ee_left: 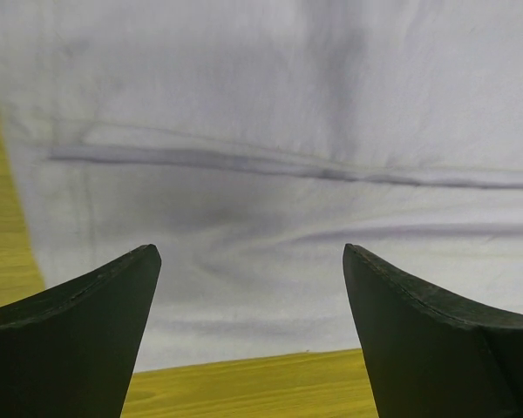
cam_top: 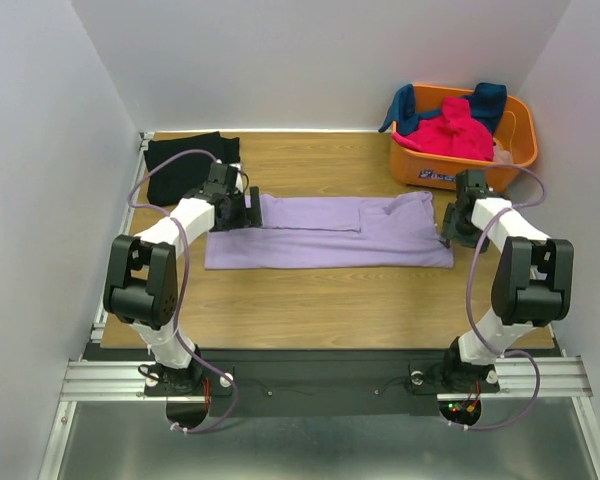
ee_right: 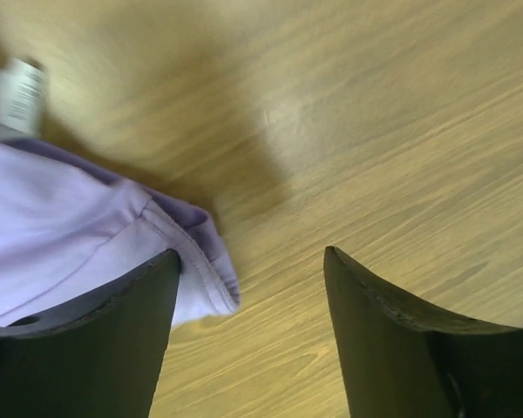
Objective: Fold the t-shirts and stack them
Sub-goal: Fold the tshirt
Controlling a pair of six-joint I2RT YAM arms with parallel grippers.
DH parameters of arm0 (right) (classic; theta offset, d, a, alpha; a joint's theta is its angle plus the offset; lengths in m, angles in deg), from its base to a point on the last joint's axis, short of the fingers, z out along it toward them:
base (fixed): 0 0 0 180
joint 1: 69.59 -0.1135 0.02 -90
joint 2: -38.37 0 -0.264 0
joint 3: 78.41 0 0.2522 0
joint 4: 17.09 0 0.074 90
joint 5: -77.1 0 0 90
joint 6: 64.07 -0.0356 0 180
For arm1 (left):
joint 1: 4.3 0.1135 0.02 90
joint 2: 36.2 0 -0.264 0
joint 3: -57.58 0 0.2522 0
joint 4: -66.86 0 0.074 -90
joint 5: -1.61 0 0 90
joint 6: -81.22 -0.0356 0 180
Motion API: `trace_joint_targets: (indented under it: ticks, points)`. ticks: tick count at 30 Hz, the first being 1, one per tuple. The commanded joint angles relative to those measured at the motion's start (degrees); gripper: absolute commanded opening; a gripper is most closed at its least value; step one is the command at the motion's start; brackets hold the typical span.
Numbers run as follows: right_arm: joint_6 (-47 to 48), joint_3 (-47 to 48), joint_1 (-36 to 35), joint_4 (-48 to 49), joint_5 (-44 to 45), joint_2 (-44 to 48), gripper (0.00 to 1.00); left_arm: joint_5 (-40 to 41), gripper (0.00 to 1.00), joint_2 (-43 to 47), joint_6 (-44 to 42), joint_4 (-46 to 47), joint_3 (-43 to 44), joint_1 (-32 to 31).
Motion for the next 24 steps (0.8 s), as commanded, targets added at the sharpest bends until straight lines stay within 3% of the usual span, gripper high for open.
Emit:
trace_joint_targets:
  ticks: [1,4,10,16,24]
  points:
    - [-1.4,5.8,0.5,-1.7,-1.1,5.0,0.77,1.8,0.98,5.2,1.6,-0.9,4.6,0.2]
    - [-3.6,8.3,0.2,-1.6,-9.9,6.8,0.79,0.6,0.98,3.2,2.0,-0.5,5.2,0.0]
    - [-6.6,11.4,-3.7,0.0,-15.7,5.7,0.79,0.0,0.98,1.3,2.3,1.3,3.9,-2.7]
    - [-8.9,8.4,-6.8,4.2,-25.2,1.5,0.79,-1.6,0.98,0.6,3.5,4.2,-1.6,-4.3]
    - [-7.8,5.4,-6.9,6.1,-24.2,-3.5,0.8,-0.4,0.98,1.3,9.4,9.9,-11.3,-7.0]
